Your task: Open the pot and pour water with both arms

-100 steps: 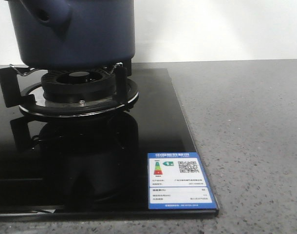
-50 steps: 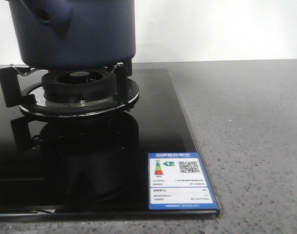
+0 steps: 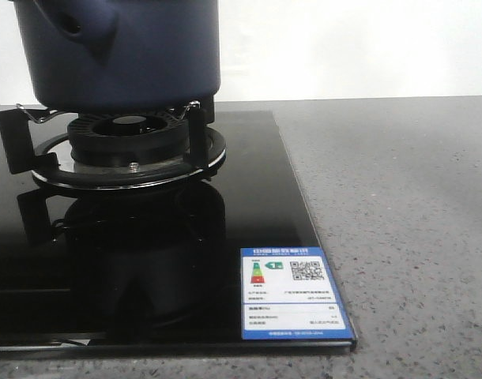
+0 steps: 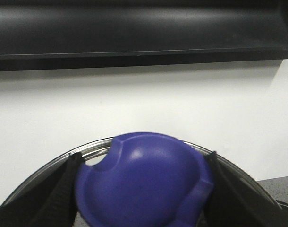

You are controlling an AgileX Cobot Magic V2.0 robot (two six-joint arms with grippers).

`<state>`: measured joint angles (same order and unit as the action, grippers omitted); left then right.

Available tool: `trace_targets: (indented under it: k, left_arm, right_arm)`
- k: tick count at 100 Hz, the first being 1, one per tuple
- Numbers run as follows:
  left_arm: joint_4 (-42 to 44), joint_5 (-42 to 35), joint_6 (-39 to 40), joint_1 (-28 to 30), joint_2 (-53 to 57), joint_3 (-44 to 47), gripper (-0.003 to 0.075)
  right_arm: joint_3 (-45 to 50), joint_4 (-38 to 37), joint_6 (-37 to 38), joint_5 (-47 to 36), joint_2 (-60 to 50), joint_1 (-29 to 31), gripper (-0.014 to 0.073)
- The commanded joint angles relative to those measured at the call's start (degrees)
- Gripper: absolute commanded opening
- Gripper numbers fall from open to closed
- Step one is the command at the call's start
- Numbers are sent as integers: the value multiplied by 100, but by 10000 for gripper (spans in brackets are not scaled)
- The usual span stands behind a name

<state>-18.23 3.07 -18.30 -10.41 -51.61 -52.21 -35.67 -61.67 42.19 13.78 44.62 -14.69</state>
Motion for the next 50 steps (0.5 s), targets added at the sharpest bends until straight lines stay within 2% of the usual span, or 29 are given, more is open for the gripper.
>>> trace_targets:
  k: [1,17,36,50]
  left_arm:
    - [2,-547,-2,3,118,-210,340]
    - [2,-547,-2,3,118,-210,340]
    - [2,-547,-2,3,118,-210,340]
    - [2,-547,-2,3,118,-210,340]
  right_arm:
    - [182,-189,98,-530,-72,182,379]
    - [580,-189,129,-1230,46,594,376]
    - [609,-189,163,-2151,448,1306,376]
    - [609,184,165,-3065,928,1972,376]
